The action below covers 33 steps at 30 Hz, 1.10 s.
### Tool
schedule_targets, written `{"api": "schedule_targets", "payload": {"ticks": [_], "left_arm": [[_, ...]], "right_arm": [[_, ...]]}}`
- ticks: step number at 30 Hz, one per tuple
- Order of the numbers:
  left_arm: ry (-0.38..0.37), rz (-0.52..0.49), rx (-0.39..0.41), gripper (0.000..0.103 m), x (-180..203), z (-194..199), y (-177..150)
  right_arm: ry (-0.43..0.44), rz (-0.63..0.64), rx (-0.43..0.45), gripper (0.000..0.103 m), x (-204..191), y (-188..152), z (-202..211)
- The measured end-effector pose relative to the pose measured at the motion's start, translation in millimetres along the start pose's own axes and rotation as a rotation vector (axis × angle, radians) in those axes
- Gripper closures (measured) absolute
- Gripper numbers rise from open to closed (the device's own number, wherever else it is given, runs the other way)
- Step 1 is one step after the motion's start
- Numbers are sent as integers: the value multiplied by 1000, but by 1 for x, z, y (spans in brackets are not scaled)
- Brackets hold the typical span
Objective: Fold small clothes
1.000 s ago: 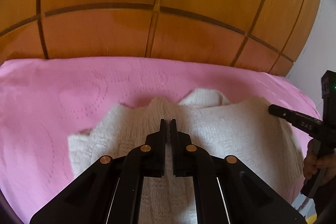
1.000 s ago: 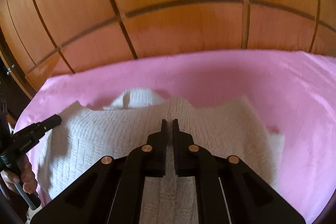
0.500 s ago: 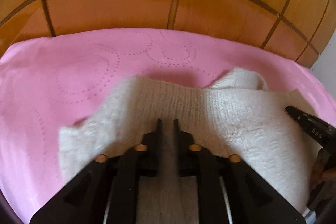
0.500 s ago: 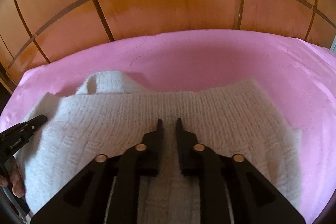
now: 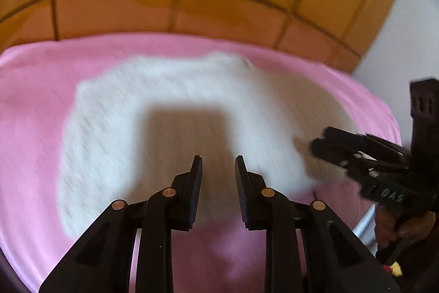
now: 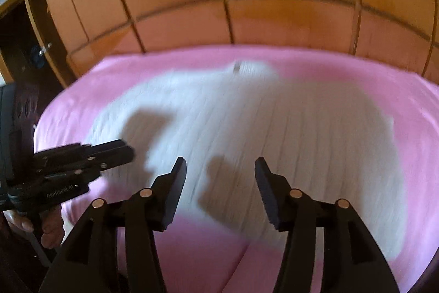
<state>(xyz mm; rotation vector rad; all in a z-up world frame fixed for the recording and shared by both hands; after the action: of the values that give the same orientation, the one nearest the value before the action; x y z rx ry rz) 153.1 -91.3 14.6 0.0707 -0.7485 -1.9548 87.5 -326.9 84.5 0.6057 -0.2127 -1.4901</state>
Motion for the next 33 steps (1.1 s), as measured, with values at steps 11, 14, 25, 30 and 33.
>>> {"api": "schedule_targets", "payload": {"ticks": [11, 14, 25, 30, 33], "left_arm": [[86, -9, 6, 71, 19, -10, -14], [71, -28, 36, 57, 29, -4, -13], [164, 80, 100, 57, -2, 25, -7], [231, 303, 130, 57, -73, 47, 6], [188, 394, 86, 57, -110, 44, 7]], "right_arm": [[-3, -93, -29, 49, 16, -29, -2], [-46, -165, 41, 43, 40, -23, 23], [-68, -444, 45, 54, 143, -57, 22], [-102, -421, 45, 48, 133, -56, 22], [-114, -409, 41, 45, 132, -60, 24]]}}
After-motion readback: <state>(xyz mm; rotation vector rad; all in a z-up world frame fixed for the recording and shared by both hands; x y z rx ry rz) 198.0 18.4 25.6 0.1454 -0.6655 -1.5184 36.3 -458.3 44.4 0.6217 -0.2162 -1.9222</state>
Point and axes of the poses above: each gripper's, at about its wrist camera, not at the fingertips, and z roughly against the way its jaws point, x to its right, y to its top, the point moved 2 cm from there along -z, roughly the way its jaws point, and after that the axes turned 7 degrees about -x, right-handed, at the moved point
